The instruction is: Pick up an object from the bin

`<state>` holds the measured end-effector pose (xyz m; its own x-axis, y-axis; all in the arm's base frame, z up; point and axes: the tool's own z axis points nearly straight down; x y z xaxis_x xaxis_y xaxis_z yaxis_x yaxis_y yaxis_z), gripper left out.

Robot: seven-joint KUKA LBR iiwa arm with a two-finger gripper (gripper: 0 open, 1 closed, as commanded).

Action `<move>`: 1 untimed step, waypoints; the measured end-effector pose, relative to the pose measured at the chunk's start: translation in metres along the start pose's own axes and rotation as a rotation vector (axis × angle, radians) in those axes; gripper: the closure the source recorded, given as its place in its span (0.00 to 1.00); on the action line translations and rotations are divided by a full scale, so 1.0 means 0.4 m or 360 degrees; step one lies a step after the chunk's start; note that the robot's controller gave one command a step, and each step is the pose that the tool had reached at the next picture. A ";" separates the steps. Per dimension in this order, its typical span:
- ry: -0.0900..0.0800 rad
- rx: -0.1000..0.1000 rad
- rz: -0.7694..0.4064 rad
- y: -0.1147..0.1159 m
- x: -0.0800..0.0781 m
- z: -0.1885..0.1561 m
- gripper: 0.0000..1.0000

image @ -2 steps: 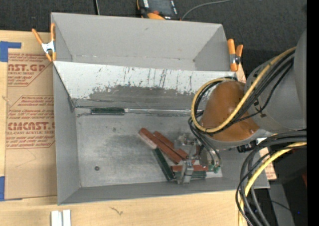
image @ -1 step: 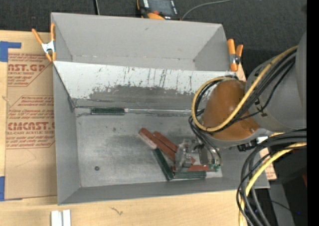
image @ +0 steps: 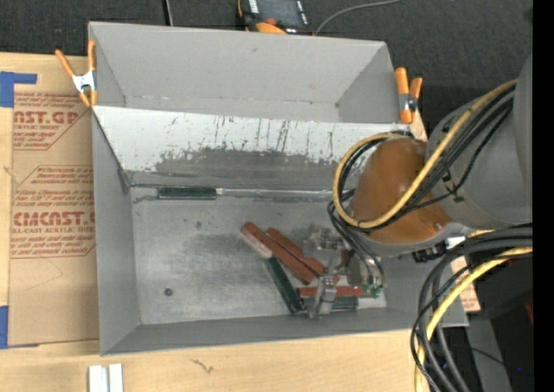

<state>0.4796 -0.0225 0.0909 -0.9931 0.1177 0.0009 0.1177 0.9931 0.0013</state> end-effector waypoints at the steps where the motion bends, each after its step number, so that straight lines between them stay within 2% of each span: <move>1: -0.0004 0.0001 -0.0168 -0.019 -0.028 0.051 0.00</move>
Offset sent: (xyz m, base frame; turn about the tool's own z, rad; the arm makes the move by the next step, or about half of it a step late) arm 0.0094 -0.0101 -0.0209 -0.1048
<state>0.4898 -0.0315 0.0703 -0.9999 0.0124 -0.0016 0.0124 0.9999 0.0007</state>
